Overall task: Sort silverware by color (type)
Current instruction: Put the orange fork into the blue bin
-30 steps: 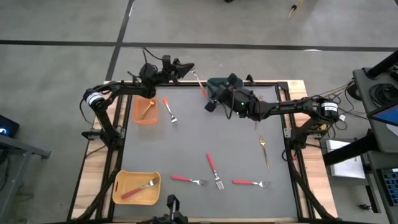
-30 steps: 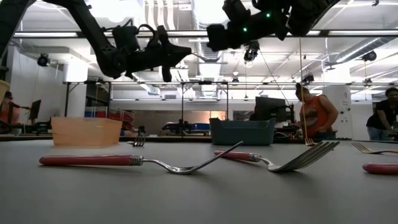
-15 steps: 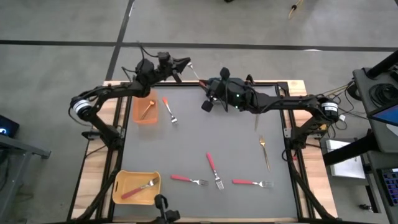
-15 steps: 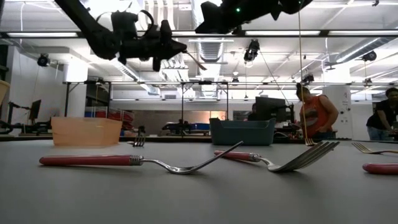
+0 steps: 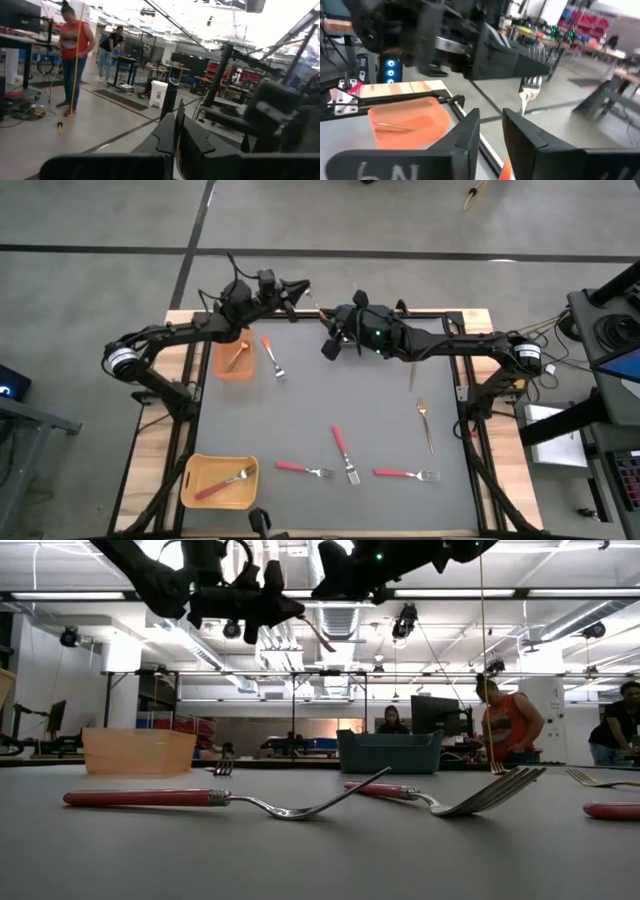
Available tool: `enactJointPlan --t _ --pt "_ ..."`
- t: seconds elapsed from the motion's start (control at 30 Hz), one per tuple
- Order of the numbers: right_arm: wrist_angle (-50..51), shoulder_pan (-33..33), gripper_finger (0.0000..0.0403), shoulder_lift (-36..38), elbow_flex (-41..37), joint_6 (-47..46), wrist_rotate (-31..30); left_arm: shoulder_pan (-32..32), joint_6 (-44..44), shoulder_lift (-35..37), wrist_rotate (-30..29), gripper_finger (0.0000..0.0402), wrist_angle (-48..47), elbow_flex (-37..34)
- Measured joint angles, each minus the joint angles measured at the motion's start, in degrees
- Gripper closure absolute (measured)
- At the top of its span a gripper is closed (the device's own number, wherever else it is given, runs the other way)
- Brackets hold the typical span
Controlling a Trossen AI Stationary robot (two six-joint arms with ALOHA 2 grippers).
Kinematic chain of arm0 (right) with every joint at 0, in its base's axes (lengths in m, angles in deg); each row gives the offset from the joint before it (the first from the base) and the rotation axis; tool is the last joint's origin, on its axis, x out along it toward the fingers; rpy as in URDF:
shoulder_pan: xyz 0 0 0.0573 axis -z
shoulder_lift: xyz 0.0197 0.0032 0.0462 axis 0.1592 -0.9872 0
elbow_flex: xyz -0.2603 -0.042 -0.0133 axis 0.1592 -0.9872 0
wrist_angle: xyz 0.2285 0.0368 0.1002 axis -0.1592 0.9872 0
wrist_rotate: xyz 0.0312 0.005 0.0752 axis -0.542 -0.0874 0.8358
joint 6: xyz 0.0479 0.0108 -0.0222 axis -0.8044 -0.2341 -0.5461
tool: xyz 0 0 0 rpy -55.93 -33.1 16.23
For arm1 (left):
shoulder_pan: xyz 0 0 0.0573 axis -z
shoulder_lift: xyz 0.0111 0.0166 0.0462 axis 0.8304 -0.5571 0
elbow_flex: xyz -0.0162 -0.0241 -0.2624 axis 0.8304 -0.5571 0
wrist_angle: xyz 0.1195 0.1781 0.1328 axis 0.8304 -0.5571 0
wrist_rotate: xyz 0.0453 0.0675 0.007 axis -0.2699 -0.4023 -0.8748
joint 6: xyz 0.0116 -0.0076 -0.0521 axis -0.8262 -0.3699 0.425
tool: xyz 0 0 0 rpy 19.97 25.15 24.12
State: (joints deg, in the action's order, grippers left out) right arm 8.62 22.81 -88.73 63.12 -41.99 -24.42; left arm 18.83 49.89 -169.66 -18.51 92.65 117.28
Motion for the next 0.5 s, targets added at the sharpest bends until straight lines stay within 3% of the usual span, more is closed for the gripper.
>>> enactJointPlan --t 0.17,0.5 --pt "1.0 0.0 0.029 -0.2 0.0 -1.3 -5.5 2.4 -3.2 0.2 -2.2 0.0401 0.1 0.0" --pt "1.6 0.0 0.028 -0.5 0.2 -3.6 -5.5 6.3 -5.8 0.3 -5.3 0.0401 1.9 0.0"
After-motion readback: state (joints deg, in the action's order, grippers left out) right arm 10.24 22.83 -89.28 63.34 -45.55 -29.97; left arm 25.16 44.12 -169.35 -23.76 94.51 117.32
